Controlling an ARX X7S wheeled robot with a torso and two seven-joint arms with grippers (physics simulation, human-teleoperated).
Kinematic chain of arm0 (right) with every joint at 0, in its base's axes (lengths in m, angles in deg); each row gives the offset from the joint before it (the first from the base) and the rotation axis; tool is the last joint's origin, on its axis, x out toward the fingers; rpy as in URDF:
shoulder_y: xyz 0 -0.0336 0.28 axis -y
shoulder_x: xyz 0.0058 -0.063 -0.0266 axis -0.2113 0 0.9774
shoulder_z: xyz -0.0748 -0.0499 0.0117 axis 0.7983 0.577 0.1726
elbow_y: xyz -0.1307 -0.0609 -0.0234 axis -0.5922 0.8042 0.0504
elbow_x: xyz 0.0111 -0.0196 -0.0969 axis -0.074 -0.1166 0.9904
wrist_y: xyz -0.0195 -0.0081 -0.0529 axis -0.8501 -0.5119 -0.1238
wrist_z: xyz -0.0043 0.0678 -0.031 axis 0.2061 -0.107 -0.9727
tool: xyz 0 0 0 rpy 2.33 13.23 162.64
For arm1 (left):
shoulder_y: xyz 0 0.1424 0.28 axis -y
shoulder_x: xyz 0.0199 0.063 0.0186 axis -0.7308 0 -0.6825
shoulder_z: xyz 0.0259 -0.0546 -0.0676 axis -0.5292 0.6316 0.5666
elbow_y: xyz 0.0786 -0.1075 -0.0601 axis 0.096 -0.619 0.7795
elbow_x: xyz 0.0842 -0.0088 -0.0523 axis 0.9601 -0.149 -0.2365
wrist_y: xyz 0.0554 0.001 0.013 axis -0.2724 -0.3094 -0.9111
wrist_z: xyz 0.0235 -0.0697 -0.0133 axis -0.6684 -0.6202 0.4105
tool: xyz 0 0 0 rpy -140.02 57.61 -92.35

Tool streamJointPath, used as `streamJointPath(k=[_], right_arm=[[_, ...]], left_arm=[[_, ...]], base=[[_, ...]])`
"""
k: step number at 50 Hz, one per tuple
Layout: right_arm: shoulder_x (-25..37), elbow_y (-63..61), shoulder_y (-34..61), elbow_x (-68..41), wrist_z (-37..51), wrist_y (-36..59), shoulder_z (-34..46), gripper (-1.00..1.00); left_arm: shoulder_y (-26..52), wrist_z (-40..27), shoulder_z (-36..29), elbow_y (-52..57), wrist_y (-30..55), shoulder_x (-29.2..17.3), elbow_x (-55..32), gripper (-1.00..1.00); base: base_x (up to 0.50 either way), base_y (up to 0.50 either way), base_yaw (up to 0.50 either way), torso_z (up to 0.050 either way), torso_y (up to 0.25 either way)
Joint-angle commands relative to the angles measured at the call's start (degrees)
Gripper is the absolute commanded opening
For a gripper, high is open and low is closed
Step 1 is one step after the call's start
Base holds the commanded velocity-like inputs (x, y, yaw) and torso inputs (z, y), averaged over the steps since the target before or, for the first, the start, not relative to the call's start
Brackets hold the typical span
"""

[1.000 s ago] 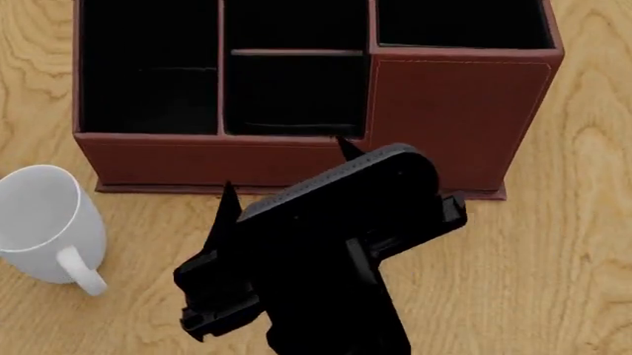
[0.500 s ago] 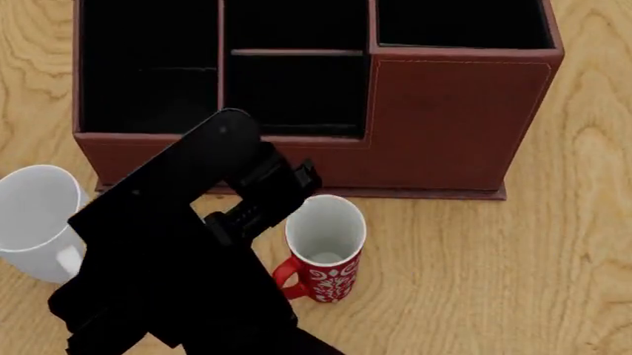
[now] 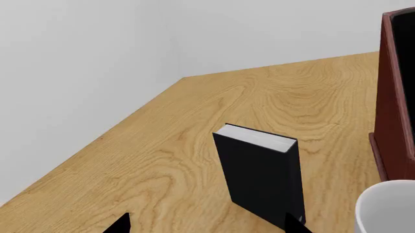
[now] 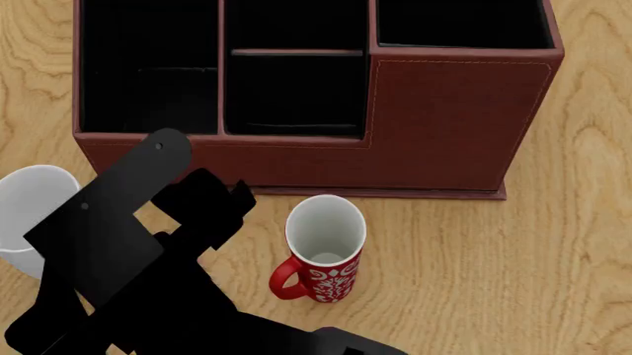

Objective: Pick up the white mug and place it to the right of the caddy.

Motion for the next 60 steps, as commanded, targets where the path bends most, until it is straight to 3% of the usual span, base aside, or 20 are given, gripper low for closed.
streamJointPath(k=[1,60], right_arm=[[0.4,6.4,0.0,1.5,-3.2,-6.6,4.7,1.00],[-3.5,36.9,2.9,4.7,-14.7,-29.3,19.8,1.00]], left_arm=[[-0.2,-0.1,0.1,-0.9,-0.9,-0.1,0.3,1.00],[-0.6,-0.7,-1.5,-4.3,-3.9,-0.2,1.2,1.00]], base=[[0.00,0.00,0.00,0.000,0.000],[0.00,0.00,0.00,0.000,0.000]])
